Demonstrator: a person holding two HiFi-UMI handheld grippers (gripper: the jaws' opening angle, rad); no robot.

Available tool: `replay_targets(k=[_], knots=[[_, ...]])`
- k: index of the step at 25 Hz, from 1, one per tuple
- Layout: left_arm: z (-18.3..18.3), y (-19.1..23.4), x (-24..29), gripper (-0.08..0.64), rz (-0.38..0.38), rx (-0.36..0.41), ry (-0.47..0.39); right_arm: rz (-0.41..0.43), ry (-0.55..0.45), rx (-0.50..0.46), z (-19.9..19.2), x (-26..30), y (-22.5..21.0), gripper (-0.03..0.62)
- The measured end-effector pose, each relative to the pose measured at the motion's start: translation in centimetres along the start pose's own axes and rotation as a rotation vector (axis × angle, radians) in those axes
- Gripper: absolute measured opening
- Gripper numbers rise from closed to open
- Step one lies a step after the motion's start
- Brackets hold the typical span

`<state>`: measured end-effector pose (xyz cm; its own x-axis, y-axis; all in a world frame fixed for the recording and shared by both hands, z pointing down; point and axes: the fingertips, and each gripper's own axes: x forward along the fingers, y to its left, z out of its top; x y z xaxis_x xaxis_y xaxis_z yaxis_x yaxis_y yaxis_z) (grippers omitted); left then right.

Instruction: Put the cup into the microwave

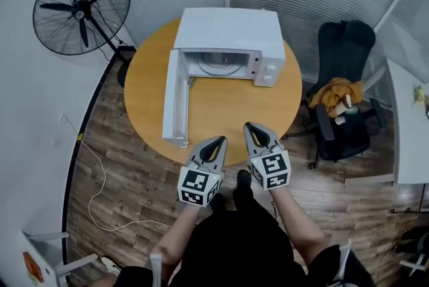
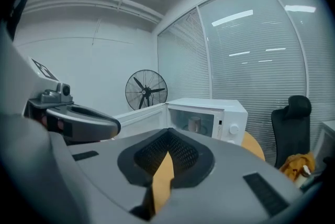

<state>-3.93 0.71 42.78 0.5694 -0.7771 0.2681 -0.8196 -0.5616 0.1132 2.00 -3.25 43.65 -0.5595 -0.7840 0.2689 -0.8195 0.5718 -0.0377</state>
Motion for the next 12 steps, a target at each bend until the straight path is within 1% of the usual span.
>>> replay_targets(k=[5,8,12], knots=[[-0.4,-0.9,-2.2,-0.003,-0.036,0.012,-0.003,-0.005,-0.026,0.0,1.0,-3.3,2.9,0.009],[-0.8,-1.6,-3.3,-0.003,-0.053,0.012,-0.006,-0.022,-0.03,0.0,0.8,-5.3,4.1,0.009],[-1.3,-2.6,-4.5,-0.003,-0.08,0.03,-0.01,-0.035,-0.022,-0.015,0.0,-7.2,5.2,0.008]])
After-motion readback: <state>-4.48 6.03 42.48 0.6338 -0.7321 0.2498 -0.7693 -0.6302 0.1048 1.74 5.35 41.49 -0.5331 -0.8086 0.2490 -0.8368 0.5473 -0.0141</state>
